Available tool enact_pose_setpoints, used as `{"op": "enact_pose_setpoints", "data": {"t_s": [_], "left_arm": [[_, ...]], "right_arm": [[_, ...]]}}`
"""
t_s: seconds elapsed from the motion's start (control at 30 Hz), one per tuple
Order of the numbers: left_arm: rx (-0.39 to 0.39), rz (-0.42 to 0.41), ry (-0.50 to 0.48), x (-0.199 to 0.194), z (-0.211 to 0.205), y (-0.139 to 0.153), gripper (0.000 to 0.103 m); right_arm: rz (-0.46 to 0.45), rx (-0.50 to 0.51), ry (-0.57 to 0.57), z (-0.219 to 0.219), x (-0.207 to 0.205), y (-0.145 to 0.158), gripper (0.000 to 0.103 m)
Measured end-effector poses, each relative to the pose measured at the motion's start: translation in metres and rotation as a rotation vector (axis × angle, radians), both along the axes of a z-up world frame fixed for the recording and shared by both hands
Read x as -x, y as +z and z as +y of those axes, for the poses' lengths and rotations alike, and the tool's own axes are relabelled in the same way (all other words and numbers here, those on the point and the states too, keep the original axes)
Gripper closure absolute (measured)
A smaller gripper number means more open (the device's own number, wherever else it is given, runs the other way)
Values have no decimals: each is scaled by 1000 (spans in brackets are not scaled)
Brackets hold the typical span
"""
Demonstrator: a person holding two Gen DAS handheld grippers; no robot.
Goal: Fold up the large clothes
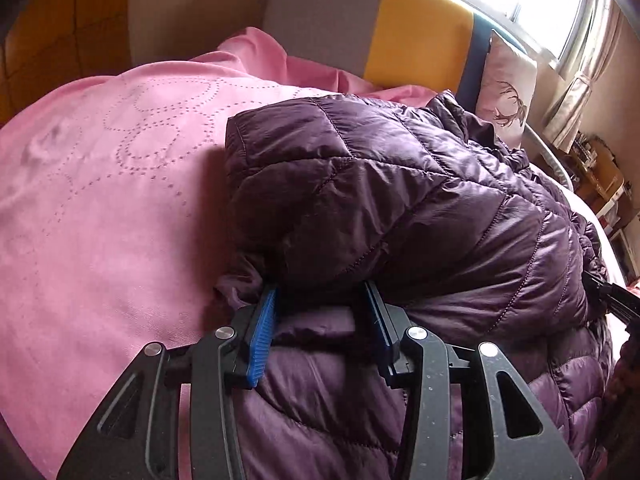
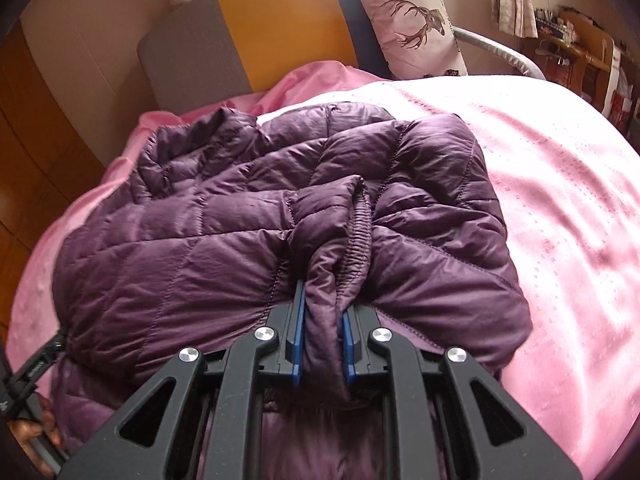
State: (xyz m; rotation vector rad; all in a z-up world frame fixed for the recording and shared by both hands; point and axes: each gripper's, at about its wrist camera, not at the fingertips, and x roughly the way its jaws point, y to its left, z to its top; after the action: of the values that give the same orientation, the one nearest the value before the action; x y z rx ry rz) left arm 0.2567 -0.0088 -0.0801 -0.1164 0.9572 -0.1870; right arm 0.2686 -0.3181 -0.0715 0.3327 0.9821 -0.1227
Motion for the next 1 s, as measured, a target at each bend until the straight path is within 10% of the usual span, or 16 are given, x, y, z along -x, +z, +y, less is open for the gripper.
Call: {"op": "enact_pose_setpoints", "data": {"t_s": [0.2,0.37,0.6,1.0], "left_arm": [[5,3,14,6,2,9,60],[15,-106,29,27,3,44,39],[36,-163,-26,4,-16,73,39],[31,-23,2,-58,-22,10,39]], "right_arm": [[27,63,16,6,-12,-10,84],[-34,141,-28,5,8,11,36],[-178,154,61,43,13,51,28],[-92,132,155,76,-45,-1,19]]}}
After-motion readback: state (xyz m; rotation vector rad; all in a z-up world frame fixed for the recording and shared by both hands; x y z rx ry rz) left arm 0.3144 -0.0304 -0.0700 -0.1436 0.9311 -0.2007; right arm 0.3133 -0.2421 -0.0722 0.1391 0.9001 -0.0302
